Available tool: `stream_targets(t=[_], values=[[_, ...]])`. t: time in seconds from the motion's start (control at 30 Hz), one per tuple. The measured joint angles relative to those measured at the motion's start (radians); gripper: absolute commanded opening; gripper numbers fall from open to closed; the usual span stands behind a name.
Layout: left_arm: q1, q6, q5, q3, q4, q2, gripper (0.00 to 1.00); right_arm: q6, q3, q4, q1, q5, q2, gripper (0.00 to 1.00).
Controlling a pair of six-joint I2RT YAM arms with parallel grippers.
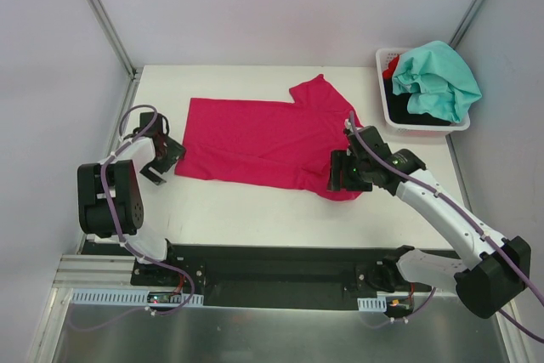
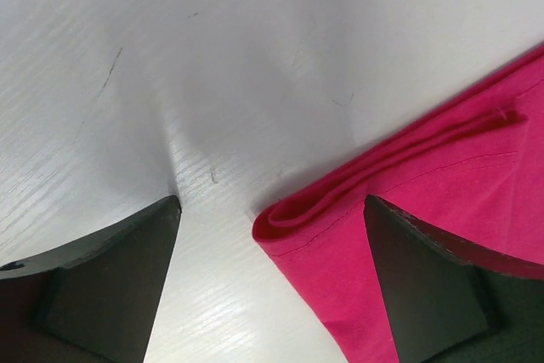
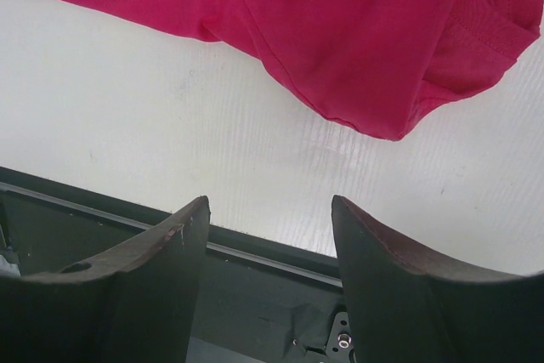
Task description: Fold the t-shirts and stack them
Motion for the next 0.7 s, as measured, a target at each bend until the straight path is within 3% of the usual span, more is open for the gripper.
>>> stream_targets(t=[0.13, 0.23, 0.4, 0.7], values=[[0.005, -0.014, 0.019, -0.010, 0.043, 0.000, 0.55, 0.000, 0.000, -0.003, 0.000, -0.001, 0.000, 0.62], [0.009, -0.026, 0.041, -0.020, 0.072, 0.000, 0.45, 0.000, 0.000, -0.003, 0.000, -0.002, 0.000, 0.62], [0.009, -0.034, 0.073, -0.026, 0.097, 0.004, 0.45, 0.000, -0.004, -0.002, 0.000, -0.005, 0.000, 0.62], [0.009, -0.038, 0.127, -0.038, 0.135, 0.001, 0.54, 0.000, -0.006, -0.010, 0.000, -0.014, 0.003, 0.62]])
